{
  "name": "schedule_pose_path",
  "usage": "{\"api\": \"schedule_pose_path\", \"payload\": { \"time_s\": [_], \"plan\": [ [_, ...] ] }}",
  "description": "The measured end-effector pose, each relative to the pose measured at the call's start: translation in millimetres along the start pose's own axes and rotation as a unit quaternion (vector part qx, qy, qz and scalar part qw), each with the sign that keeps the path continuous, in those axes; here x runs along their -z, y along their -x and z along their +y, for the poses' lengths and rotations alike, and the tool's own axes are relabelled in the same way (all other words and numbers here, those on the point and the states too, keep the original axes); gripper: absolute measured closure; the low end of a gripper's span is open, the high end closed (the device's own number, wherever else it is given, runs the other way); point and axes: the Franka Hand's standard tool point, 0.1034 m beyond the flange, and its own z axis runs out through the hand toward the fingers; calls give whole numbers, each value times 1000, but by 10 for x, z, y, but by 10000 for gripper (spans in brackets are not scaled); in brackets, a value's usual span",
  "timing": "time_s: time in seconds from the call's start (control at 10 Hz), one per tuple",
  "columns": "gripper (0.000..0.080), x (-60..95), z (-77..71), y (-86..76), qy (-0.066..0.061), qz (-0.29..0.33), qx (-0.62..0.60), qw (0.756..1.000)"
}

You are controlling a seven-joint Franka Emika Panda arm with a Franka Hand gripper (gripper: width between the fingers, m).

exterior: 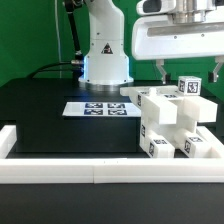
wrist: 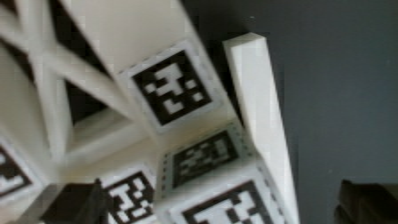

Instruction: Assemble chair

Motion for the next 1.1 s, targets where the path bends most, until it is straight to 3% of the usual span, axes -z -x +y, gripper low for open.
{"api": "schedule_pose_path", "payload": {
  "time_s": [0.2, 0.5, 0.8, 1.1],
  "plan": [
    [150, 0, 2, 0, 0, 0, 26, 1000],
    [517, 0, 1, 0, 0, 0, 18, 1000],
    [517, 0, 2, 0, 0, 0, 10, 1000],
    [517, -1, -2, 1, -1, 0, -108, 994]
  ]
}}
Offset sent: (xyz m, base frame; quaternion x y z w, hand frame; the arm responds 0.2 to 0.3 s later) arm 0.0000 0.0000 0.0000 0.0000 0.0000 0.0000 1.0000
